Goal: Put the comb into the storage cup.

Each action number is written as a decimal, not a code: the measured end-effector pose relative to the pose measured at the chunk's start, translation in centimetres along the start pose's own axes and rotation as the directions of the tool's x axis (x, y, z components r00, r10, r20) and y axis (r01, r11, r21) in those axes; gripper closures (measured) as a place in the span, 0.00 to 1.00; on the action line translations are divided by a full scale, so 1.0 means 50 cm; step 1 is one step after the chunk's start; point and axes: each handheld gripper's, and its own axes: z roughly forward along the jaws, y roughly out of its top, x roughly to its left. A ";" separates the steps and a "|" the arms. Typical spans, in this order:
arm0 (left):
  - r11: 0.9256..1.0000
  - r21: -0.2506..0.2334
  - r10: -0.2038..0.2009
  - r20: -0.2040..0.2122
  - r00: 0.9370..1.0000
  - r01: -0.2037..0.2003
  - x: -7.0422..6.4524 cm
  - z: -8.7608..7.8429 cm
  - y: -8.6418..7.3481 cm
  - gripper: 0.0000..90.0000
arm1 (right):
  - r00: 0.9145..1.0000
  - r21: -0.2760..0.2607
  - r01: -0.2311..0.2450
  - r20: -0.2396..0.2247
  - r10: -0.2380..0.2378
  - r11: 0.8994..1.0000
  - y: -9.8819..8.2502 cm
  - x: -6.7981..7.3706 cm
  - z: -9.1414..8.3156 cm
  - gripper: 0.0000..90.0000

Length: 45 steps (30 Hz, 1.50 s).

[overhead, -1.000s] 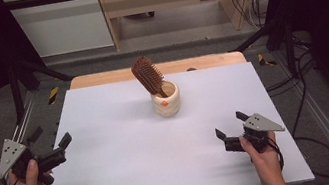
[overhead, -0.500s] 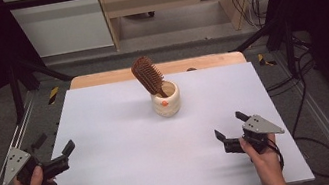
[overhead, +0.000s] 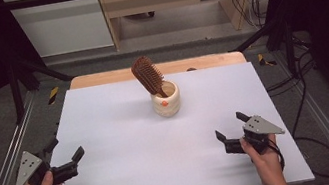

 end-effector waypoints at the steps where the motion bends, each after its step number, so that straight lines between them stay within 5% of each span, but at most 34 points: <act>1: 1.000 0.000 -0.003 0.003 1.000 0.003 -0.002 0.003 -0.003 0.02 | 1.000 0.001 0.000 0.000 0.000 1.000 0.000 0.000 0.000 0.05; 24: 0.999 0.053 -0.016 0.051 0.999 0.013 -0.032 0.022 -0.044 0.02 | 1.000 0.005 -0.004 -0.003 0.004 1.000 -0.010 -0.006 -0.009 0.05; 31: 0.997 0.077 -0.008 0.030 1.000 0.006 -0.034 0.015 -0.051 0.02 | 1.000 -0.001 -0.009 -0.008 0.009 1.000 -0.011 -0.009 -0.012 0.05; 39: 0.998 0.066 -0.007 -0.048 0.999 0.010 -0.020 0.000 -0.054 0.03 | 1.000 -0.002 -0.002 -0.024 0.002 1.000 -0.017 -0.008 -0.017 0.05; 45: 0.998 0.065 -0.004 -0.033 0.999 0.006 -0.021 -0.004 -0.055 0.03 | 1.000 -0.005 -0.013 -0.024 0.013 1.000 -0.017 -0.011 -0.018 0.05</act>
